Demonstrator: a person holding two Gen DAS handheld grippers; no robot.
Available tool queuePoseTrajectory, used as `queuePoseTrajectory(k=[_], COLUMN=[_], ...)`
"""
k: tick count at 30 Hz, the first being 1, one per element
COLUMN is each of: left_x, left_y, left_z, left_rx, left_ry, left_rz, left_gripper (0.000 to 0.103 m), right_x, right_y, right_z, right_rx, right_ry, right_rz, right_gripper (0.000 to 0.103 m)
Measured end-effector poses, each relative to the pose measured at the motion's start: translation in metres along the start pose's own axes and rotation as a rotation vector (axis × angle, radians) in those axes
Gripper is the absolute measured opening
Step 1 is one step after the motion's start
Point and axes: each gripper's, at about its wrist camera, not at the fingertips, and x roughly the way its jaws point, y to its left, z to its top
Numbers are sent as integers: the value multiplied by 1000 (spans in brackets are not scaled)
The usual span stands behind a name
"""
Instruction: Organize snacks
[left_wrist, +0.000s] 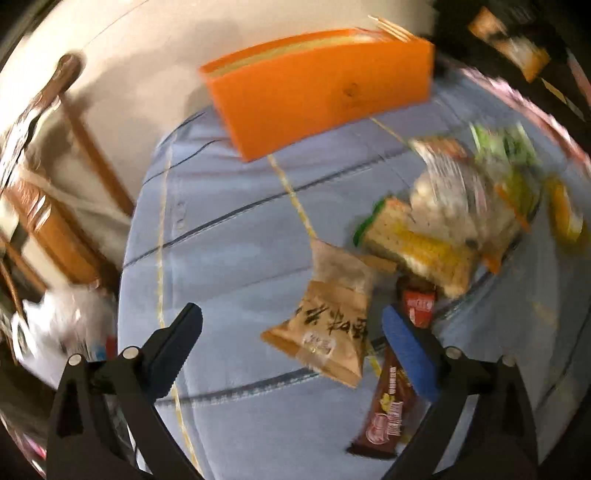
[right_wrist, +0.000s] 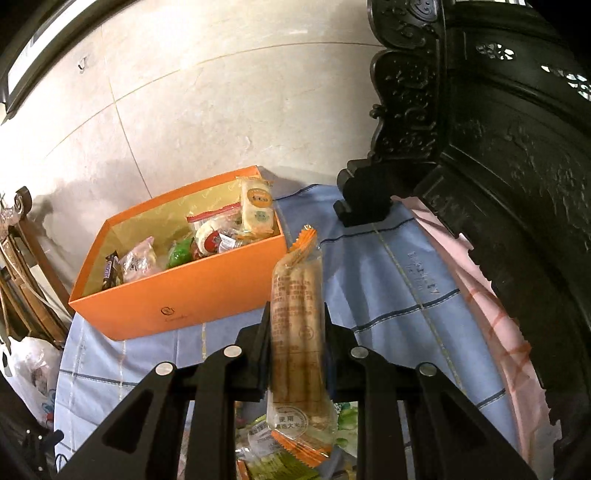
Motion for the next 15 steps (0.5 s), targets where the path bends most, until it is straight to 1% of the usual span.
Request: queuePoseTrajectory(k=[2,3,4,5,6,7,10,12,15], left_x=[13,18,20,20,18,17,8,-2,-20], left_y=[-2,0,4,10,17,20,23,26,28], left_z=[-4,-6,-6,-6,-5,-3,6,11,26], left_rx=[15,-8,-38,-89,-150,-171,-164,-179,-219], left_ry=[39,45,43,44,36,35,38,26,-9], left_rz=[-12,-55,-95,-122,-159,-153,-67,-54,-45], left_gripper=[96,84,62,62,59,57,56,56,56], right_x=[0,0,-1,-1,-2,-2,-5,-8,-12], right_y=[0,0,1,1,0,-1,-2,-1,3], right_z=[-2,-2,-2,-3,-2,-2,-2,-1,7], right_rx=[-1,-8,-18,-20,-14,-13,-14,-17,-7], right_ry=[5,2,-2,-1,1,1,-5,-10,-15], right_rz=[-2,-7,-18,-21,-18,-19,-20,-12,35], right_gripper=[22,22,22,22,22,22,22,22,22])
